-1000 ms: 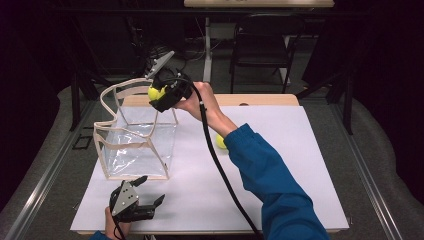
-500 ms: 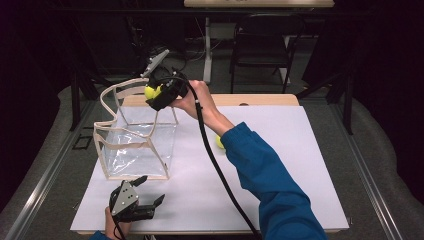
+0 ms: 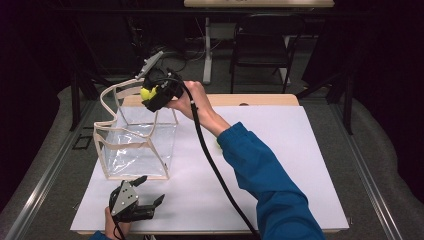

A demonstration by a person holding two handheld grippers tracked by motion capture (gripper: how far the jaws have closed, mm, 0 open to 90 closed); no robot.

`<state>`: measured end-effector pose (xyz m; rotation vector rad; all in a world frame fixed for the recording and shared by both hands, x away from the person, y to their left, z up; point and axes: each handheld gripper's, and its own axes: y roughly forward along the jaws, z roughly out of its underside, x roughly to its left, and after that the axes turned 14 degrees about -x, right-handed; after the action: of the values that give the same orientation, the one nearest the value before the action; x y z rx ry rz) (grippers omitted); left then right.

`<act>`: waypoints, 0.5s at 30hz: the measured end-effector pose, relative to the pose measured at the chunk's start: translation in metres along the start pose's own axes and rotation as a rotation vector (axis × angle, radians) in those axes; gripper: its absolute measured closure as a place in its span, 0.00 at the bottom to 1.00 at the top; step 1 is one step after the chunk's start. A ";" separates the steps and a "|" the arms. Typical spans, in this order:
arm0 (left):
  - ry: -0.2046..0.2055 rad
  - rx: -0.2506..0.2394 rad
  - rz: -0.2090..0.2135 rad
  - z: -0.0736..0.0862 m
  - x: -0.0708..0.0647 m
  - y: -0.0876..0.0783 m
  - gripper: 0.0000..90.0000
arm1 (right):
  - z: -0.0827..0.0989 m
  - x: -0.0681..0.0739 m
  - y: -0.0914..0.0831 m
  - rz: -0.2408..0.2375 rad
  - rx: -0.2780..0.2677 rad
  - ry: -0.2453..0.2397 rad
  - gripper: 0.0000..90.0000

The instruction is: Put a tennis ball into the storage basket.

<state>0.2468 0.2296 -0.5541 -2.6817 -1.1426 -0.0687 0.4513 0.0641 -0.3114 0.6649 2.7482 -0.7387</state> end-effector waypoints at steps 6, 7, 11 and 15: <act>0.001 0.000 0.000 0.000 0.000 0.000 0.18 | -0.002 0.003 0.003 0.006 -0.005 -0.006 0.29; 0.002 0.001 0.001 0.000 0.000 0.000 0.18 | -0.002 0.003 0.004 0.003 -0.004 -0.007 0.29; 0.000 0.000 -0.004 0.000 0.000 -0.001 0.18 | -0.002 0.005 0.007 0.001 -0.003 -0.006 0.29; 0.000 0.001 -0.002 0.000 0.000 -0.001 0.18 | -0.003 0.006 0.009 0.008 -0.011 -0.010 0.29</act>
<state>0.2463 0.2299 -0.5539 -2.6798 -1.1445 -0.0684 0.4501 0.0746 -0.3149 0.6682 2.7370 -0.7219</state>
